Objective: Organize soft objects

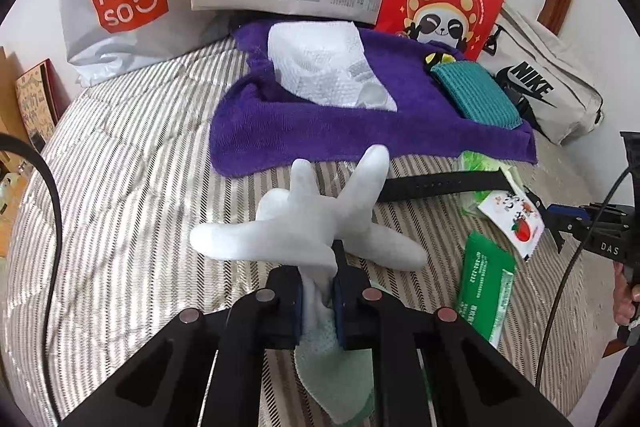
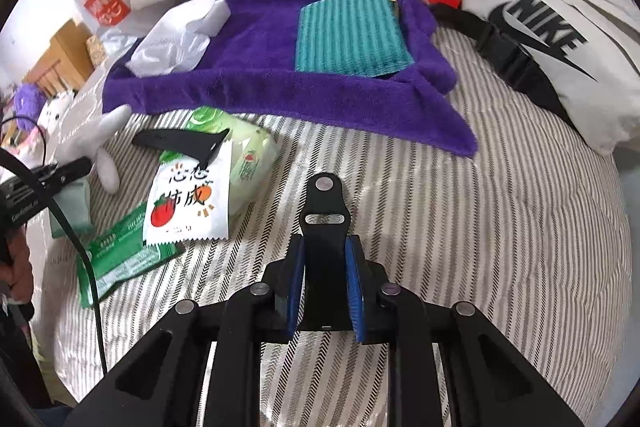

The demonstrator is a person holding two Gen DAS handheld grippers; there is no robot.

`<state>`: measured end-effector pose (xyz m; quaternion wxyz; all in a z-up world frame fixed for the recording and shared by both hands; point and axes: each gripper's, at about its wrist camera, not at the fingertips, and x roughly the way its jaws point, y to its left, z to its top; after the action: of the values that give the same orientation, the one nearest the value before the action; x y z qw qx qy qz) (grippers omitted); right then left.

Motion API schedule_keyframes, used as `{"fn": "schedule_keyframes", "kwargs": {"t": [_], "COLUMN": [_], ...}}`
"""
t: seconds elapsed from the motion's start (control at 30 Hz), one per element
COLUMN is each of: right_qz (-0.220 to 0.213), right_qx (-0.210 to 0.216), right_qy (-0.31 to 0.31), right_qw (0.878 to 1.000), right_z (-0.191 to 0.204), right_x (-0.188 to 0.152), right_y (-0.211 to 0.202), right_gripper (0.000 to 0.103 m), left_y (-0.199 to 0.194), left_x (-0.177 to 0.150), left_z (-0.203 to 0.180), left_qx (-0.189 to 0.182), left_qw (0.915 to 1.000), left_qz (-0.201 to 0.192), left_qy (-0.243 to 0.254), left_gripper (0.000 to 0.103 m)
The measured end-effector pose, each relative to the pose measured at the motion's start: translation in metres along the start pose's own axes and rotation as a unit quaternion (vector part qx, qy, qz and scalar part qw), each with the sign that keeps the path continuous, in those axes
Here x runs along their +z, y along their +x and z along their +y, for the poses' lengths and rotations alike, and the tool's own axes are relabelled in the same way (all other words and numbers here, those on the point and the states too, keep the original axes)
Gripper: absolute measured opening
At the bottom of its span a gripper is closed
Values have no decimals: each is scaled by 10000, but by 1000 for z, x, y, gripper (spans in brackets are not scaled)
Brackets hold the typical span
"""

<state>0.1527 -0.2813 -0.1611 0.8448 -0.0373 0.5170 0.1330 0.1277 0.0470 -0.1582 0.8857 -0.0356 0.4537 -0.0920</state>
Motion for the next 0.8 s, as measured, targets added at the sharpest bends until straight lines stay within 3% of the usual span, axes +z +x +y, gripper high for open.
{"fn": "schedule_keyframes", "kwargs": {"t": [0.4,0.8], "right_qz": [-357,-753], "right_qx": [100,338], "right_qy": [116,-5], "right_qw": [9992,9966], "right_z": [-6,2], "right_x": [27,73], "right_y": [-31,-55], "right_gripper": [20,20], "left_y": [-33,-48], "left_x": [22,65], "left_z": [-3,-25], "left_qx": [-131,-372], "left_qw": [9995,9977], "left_qz": [-286,-547], "left_qy": [-62,169], "left_gripper": [11,11]}}
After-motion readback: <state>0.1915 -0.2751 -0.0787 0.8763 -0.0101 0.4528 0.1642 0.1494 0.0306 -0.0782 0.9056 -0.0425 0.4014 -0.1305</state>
